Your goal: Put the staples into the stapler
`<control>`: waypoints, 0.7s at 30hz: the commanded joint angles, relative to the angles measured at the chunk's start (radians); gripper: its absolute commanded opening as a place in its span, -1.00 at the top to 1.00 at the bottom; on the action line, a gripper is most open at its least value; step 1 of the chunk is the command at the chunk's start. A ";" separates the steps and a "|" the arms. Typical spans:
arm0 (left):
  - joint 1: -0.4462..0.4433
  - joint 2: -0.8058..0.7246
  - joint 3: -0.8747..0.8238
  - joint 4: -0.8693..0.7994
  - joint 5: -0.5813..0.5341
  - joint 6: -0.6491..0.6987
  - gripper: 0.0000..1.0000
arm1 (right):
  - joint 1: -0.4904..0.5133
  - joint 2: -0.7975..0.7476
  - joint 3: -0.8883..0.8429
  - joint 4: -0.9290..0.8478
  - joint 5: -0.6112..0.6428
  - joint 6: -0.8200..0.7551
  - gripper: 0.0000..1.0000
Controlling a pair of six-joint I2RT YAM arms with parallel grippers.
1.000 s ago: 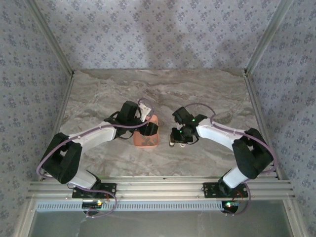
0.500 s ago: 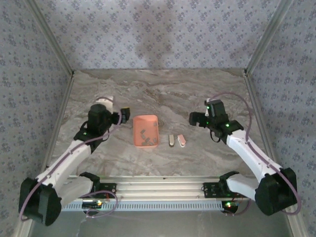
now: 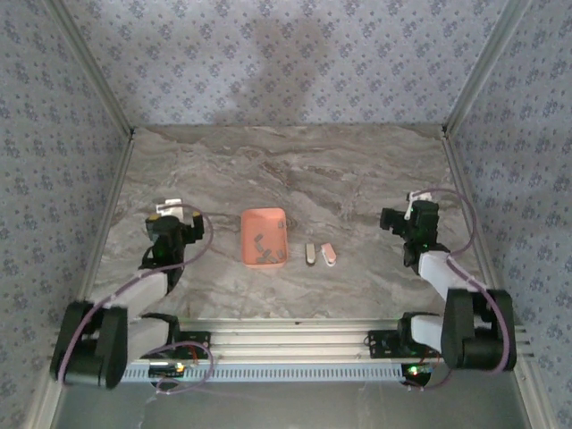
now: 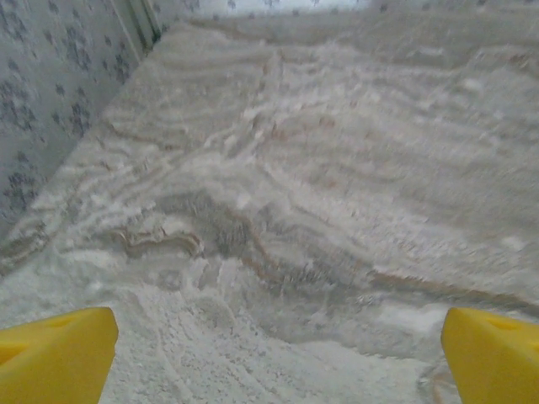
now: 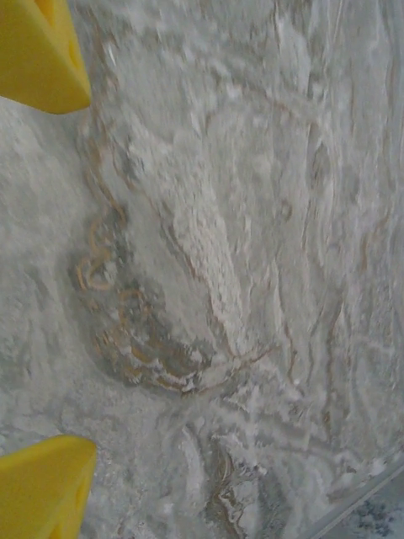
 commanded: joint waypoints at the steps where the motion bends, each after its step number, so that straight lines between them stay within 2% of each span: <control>1: 0.021 0.142 -0.038 0.411 0.110 0.122 -0.97 | -0.049 0.087 -0.017 0.272 -0.061 -0.039 -1.00; 2: 0.033 0.256 -0.048 0.543 0.074 0.101 -0.97 | -0.049 0.124 -0.045 0.388 -0.075 -0.013 -1.00; 3: 0.059 0.364 -0.035 0.592 0.061 0.066 -0.97 | -0.063 0.162 -0.062 0.458 -0.109 -0.008 -1.00; 4: 0.082 0.468 -0.006 0.740 0.029 0.063 -0.97 | -0.041 0.231 -0.083 0.576 -0.144 -0.048 -1.00; 5: 0.090 0.391 0.042 0.509 0.005 0.009 -0.97 | -0.004 0.295 -0.068 0.600 -0.139 -0.085 -1.00; 6: 0.123 0.325 0.116 0.256 0.055 -0.037 -0.97 | 0.020 0.326 -0.044 0.583 -0.129 -0.078 -1.00; 7: 0.162 0.379 0.127 0.342 0.081 -0.046 -0.97 | 0.021 0.276 -0.020 0.450 -0.090 -0.101 -1.00; 8: 0.158 0.382 0.092 0.400 0.097 -0.045 -0.97 | 0.016 0.296 -0.031 0.546 -0.094 -0.098 -1.00; 9: 0.165 0.365 0.103 0.347 0.092 -0.056 -0.97 | 0.016 0.310 -0.050 0.577 -0.091 -0.090 -1.00; 10: 0.164 0.362 0.117 0.314 0.090 -0.056 -0.97 | 0.013 0.289 -0.034 0.508 -0.087 -0.091 -1.00; 11: 0.161 0.371 0.107 0.352 0.090 -0.051 -0.97 | 0.013 0.288 -0.033 0.515 -0.084 -0.091 -1.00; 21: 0.147 0.370 0.128 0.312 0.103 -0.026 -0.97 | 0.013 0.290 -0.034 0.518 -0.084 -0.091 -1.00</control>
